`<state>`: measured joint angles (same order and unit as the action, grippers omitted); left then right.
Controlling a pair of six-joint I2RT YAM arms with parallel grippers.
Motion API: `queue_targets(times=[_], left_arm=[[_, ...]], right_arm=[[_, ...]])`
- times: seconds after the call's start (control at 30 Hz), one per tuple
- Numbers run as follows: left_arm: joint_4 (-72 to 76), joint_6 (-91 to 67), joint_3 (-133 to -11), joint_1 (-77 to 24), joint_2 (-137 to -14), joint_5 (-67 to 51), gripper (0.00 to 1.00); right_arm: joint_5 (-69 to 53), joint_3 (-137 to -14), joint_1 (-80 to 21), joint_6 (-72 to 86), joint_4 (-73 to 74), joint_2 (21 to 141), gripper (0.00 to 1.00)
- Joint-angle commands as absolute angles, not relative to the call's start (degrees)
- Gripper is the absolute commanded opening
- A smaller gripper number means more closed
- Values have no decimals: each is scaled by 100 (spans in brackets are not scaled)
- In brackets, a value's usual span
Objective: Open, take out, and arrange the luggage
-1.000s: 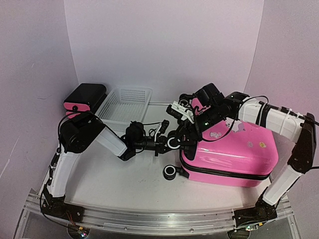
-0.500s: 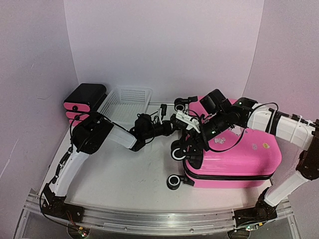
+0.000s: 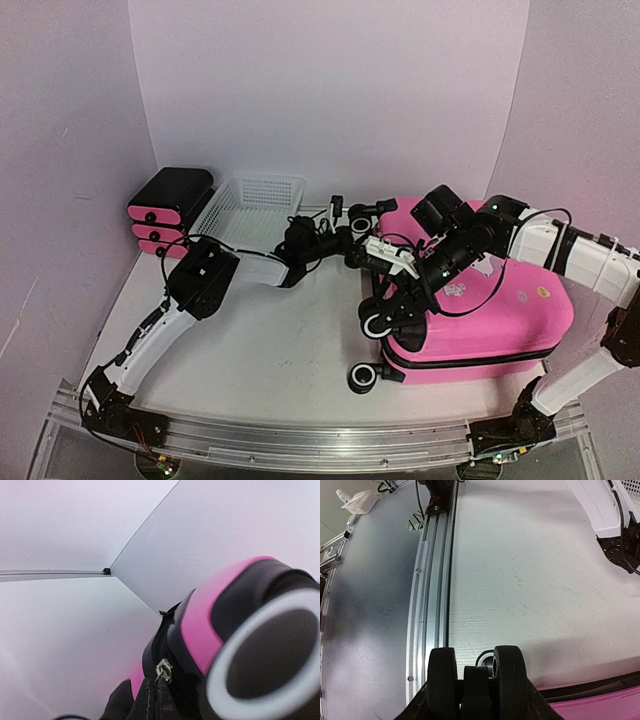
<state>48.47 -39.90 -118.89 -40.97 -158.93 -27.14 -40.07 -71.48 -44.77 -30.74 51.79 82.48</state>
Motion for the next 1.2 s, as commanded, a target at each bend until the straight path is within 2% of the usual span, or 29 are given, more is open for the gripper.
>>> queue_targets(times=[0.0,0.17,0.27,0.4,0.53,0.6,0.63,0.67,0.9,1.07,1.1,1.17], left_arm=[[4158,-3824,-12834,-3779,-16295,-1906,0],[3999,-3695,-13013,-3779,-16358,-1740,0],[3998,-3602,-12159,-3779,-15776,-1685,3],[4008,-3355,-10450,-3784,-14475,-1763,34],[4007,-3146,-8965,-3788,-13065,-2063,46],[4008,-3121,-8428,-3788,-12482,-2368,52],[4003,-3117,-8154,-3784,-12202,-2484,59],[4000,-3134,-7789,-3788,-11893,-2557,63],[3970,-3243,-6377,-4231,-10413,-2826,66],[3950,-3061,-5253,-4494,-9410,-2504,67],[3914,-2950,-5019,-4582,-9212,-2385,67],[3753,-2728,-4660,-4769,-8838,-2186,67]], right_arm=[[-5760,-6917,-4700,-2822,7169,7964,0],[-5458,-7059,-4715,-2653,6912,8090,0],[-4741,-7094,-4720,-1808,6090,8110,0],[-3779,-7139,-4706,-1201,5075,8043,0],[-2392,-7445,-4591,-634,4581,8197,0],[-2242,-7648,-4404,-386,4416,8375,0],[-2083,-7746,-4344,-232,4334,8467,0],[-1891,-7858,-4294,-114,4269,8587,0],[-764,-9061,-3908,486,3806,9824,0],[-477,-10633,-3459,1120,3773,11418,0],[-510,-11086,-3430,1165,3855,11771,2],[-595,-11835,-3431,1222,3931,12388,13]])
